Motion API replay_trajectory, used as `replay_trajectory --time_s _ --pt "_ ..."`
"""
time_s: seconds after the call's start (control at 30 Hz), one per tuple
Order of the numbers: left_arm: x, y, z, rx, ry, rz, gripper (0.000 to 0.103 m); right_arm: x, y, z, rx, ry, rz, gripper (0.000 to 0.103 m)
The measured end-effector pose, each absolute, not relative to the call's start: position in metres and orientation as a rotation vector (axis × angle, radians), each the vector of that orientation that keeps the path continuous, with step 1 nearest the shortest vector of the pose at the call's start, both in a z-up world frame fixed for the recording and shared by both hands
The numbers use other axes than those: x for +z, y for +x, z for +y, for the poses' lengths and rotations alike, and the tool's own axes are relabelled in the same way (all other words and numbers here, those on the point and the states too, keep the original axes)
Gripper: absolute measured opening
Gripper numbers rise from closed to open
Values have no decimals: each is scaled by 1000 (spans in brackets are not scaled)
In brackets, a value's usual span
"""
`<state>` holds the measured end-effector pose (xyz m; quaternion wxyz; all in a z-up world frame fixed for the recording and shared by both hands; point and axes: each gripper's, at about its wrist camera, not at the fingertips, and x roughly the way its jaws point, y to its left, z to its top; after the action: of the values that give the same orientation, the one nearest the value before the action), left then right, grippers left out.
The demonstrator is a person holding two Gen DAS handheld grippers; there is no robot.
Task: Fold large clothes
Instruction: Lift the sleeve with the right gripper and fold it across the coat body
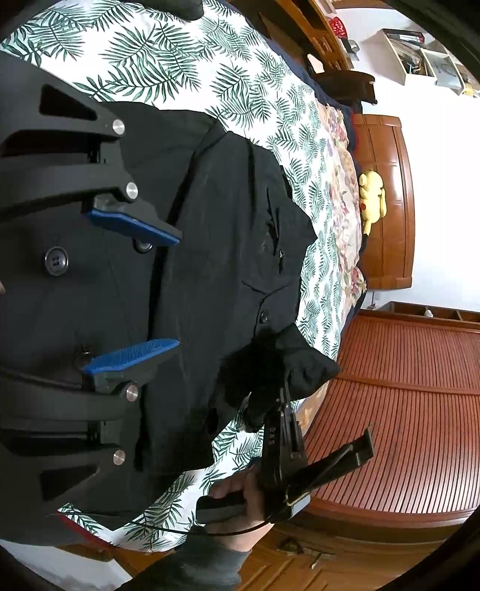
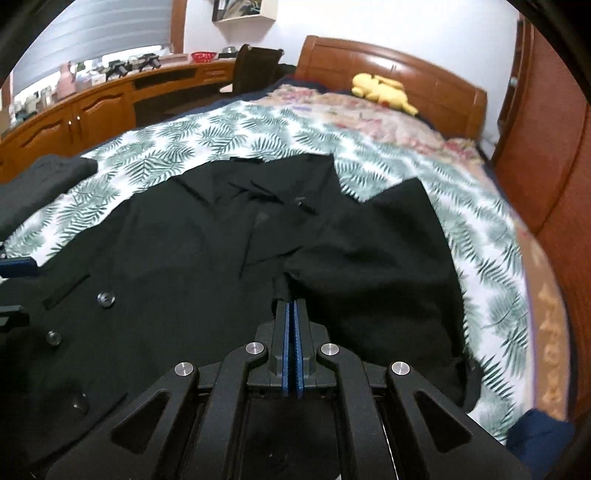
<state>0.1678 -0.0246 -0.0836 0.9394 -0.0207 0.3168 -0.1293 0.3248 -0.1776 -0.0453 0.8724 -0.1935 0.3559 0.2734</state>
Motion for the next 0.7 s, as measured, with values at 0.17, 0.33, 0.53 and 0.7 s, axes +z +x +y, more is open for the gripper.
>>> replay_trajectory --time_s 0.17,0.33,0.53,0.7 --pt "-83 168 -24 -264 -42 645 52 -33 321 -191 556 -356 720 21" --pt "-83 167 -24 -266 -42 643 52 -7 316 -208 506 -324 648 56" --pt "-83 167 -24 -263 -41 644 52 -13 344 -237 356 -319 699 59" --pt "-83 167 -24 -261 -41 646 52 -38 369 -272 252 -309 768 60"
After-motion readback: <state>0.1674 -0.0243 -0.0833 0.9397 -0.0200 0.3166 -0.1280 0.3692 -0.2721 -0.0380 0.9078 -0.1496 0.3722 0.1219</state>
